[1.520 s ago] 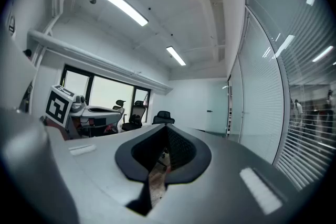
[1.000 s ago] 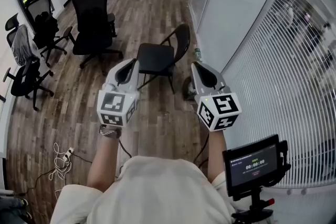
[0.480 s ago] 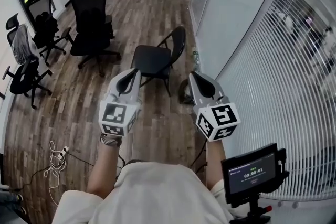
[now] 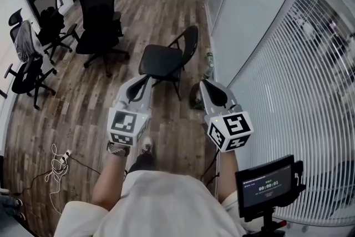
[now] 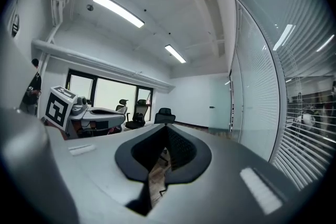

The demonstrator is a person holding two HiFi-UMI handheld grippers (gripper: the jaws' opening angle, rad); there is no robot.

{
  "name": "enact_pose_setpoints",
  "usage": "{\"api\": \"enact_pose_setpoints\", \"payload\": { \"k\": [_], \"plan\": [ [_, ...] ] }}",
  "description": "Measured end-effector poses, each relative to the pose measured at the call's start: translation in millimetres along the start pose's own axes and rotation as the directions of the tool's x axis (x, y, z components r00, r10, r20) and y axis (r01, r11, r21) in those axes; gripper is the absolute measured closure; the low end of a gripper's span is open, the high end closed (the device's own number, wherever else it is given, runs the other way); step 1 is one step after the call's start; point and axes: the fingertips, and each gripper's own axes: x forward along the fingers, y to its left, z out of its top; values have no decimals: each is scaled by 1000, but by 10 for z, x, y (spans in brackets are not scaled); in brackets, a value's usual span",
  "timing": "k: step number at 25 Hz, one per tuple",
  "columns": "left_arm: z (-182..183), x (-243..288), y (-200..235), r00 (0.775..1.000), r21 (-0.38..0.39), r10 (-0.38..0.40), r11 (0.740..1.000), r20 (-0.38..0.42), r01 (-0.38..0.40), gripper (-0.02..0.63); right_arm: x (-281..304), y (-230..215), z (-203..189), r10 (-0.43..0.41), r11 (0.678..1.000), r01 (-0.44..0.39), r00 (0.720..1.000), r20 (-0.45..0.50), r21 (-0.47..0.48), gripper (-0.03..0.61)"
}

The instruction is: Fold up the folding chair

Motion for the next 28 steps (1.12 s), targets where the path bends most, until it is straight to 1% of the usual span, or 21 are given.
{"api": "enact_pose_setpoints", "payload": {
  "k": [4,6,11,15,17,22,25,28],
  "plan": [
    [112,-55,58,1000,-4,-7,1000,10,7,624,-2,55,156,-28,999,28,1000,-1,-23,575],
    [112,38,129,1000,-14,-9,1000,17,9,624,76,13,179,-37,999,37,999,2,-33,575],
    [-17,426,323,999,-20,-27,999,30,27,624,407,-202,104,-61,997,61,998,-1,-40,575],
    [66,608,517,997,-28,-58,998,51,59,624,592,-259,275,-98,994,98,995,6,-43,575],
    [93,738,633,996,-35,-71,997,50,72,624,736,-297,337,-107,994,106,994,-2,-40,575],
    [-59,1399,913,996,-48,-83,995,27,85,624,1310,-698,259,-112,993,111,993,-25,-39,575],
    [-64,1581,1083,995,-55,-92,994,27,94,626,1547,-757,286,-111,993,109,993,-32,-46,575],
    [-58,1710,1200,994,-46,-105,993,30,107,626,1725,-802,339,-121,992,120,992,-22,-34,575]
  ]
}}
